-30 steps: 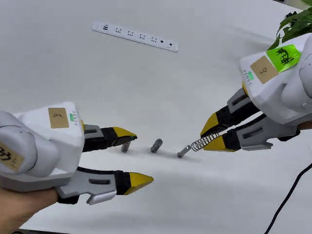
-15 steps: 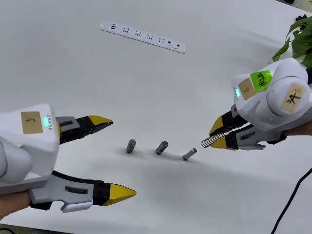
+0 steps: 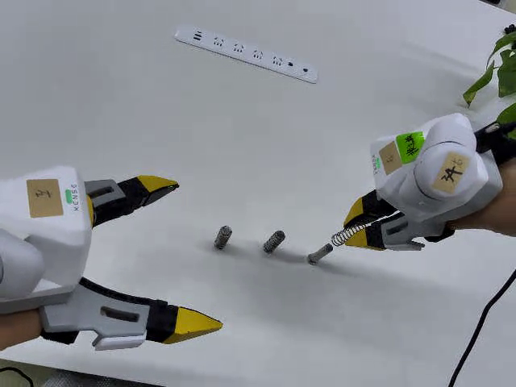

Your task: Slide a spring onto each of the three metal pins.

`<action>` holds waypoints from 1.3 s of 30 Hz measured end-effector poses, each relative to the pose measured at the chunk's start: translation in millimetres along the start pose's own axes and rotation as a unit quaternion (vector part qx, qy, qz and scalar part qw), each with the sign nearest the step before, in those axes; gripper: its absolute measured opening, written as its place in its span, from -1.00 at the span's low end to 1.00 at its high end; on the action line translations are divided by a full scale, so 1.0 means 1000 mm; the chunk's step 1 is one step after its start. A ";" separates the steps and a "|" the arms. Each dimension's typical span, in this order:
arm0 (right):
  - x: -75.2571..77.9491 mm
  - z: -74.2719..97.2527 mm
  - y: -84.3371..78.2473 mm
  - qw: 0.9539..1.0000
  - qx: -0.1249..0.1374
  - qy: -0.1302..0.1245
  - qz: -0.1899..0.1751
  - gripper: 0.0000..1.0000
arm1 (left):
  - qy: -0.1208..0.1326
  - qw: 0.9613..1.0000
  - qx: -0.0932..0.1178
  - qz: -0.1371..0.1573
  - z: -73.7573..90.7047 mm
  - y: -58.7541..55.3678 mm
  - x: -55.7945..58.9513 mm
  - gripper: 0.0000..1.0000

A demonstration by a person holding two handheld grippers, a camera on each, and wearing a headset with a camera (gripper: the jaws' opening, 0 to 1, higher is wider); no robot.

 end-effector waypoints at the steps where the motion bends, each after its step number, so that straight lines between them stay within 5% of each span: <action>1: 0.000 -0.002 -0.001 1.000 -0.001 0.002 -0.001 -0.76 | 0.000 1.000 -0.001 0.002 0.000 -0.001 0.000 0.91; 39: 0.002 -0.029 -0.007 1.000 -0.016 0.018 0.003 -0.76 | -0.007 1.000 0.000 0.018 -0.005 -0.005 0.002 0.84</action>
Point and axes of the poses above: the centre of the closed fingertips' face, and the gripper's own axes: z roughly backward along the fingers, x roughly to its right, y roughly out of its top, the point moved 2 cm from there along z, roughly backward along the fingers
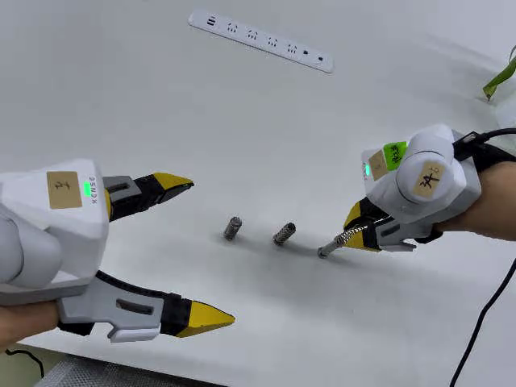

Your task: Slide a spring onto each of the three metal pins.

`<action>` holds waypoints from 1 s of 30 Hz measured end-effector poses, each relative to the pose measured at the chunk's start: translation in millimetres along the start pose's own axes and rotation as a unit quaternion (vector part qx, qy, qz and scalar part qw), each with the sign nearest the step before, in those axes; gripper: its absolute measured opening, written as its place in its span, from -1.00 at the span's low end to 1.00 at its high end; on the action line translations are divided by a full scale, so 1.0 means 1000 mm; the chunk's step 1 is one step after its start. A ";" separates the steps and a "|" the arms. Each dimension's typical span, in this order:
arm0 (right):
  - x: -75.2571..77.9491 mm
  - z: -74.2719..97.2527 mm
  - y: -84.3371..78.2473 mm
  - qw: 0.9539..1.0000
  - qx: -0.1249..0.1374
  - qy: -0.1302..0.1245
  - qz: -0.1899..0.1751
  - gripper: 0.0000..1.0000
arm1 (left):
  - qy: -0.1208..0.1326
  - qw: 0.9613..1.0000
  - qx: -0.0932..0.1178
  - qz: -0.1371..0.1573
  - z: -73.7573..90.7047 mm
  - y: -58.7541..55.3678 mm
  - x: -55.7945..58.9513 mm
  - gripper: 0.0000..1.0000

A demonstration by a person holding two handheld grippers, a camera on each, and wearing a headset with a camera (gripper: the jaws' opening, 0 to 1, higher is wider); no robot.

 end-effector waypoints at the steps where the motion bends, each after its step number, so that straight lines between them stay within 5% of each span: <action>1: 0.000 0.000 0.000 1.000 -0.001 0.001 0.002 -0.76 | 0.000 1.000 -0.001 -0.001 0.000 -0.001 0.000 0.84; 30: 0.000 -0.001 0.000 1.000 0.008 0.003 -0.020 -0.76 | -0.004 1.000 0.004 0.003 -0.003 0.001 0.002 0.83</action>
Point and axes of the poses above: the centre of the closed fingertips' face, and the gripper's own axes: z roughly backward along the fingers, x roughly to its right, y roughly out of its top, the point moved 2 cm from there along z, roughly backward along the fingers
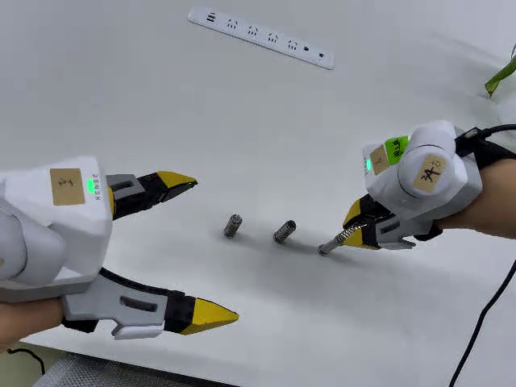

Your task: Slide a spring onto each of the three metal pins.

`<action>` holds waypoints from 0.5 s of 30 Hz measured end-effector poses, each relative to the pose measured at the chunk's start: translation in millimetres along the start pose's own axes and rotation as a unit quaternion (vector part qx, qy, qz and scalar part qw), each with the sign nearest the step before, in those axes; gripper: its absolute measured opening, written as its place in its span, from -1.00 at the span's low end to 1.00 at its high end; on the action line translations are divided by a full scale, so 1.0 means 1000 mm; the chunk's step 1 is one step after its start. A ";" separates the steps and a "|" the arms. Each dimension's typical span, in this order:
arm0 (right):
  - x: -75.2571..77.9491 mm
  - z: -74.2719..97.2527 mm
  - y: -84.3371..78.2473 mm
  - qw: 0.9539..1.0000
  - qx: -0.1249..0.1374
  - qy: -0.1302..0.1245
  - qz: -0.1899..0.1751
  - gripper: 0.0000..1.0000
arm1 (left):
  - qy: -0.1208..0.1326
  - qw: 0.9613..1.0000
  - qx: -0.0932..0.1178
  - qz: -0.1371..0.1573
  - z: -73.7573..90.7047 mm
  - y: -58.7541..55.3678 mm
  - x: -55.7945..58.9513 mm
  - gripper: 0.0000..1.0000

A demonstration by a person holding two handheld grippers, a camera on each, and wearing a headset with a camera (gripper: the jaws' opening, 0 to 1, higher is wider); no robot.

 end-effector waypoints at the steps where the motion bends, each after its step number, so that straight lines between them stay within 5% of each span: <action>1: 0.000 0.000 0.000 1.000 0.000 0.000 -0.001 -0.76 | 0.000 1.000 0.000 0.000 0.000 0.000 0.000 0.83; 15: -0.001 -0.010 0.000 1.000 0.009 -0.008 -0.004 -0.76 | -0.003 1.000 -0.002 -0.001 -0.002 0.000 0.001 0.83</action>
Point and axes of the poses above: the centre of the closed fingertips' face, and the gripper's own axes: z roughly backward along the fingers, x roughly to its right, y roughly out of its top, the point moved 2 cm from there along z, roughly backward along the fingers
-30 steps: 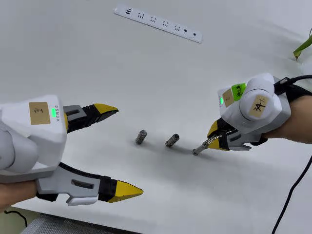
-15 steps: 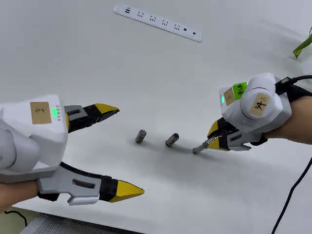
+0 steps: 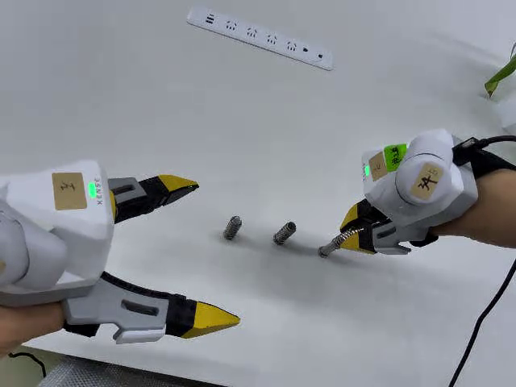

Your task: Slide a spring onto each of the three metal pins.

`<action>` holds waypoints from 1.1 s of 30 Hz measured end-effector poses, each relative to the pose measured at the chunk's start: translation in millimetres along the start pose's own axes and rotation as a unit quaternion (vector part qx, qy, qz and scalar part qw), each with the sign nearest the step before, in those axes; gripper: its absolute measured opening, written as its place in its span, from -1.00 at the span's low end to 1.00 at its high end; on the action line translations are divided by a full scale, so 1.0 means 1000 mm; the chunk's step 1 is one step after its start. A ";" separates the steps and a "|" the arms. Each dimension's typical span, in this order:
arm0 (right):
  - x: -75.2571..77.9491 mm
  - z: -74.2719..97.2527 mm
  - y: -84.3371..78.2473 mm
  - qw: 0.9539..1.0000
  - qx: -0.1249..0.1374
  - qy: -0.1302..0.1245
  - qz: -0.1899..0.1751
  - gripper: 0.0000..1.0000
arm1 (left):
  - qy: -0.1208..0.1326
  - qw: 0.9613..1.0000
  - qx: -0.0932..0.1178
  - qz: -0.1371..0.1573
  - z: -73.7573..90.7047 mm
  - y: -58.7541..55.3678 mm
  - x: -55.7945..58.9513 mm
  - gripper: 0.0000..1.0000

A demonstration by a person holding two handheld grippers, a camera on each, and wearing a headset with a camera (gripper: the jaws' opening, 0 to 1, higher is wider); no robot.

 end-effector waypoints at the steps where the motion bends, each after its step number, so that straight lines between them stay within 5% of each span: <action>1: 0.000 -0.001 0.000 1.000 0.000 0.000 0.000 -0.76 | 0.000 1.000 0.000 0.000 0.000 0.000 0.000 0.83; 33: 0.000 -0.041 -0.011 1.000 0.000 -0.007 -0.007 -0.76 | 0.003 1.000 -0.004 0.002 0.000 -0.003 -0.002 0.82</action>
Point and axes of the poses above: the centre of the closed fingertips' face, and the gripper's own axes: z roughly backward along the fingers, x roughly to its right, y roughly out of its top, the point moved 2 cm from there along z, roughly backward along the fingers
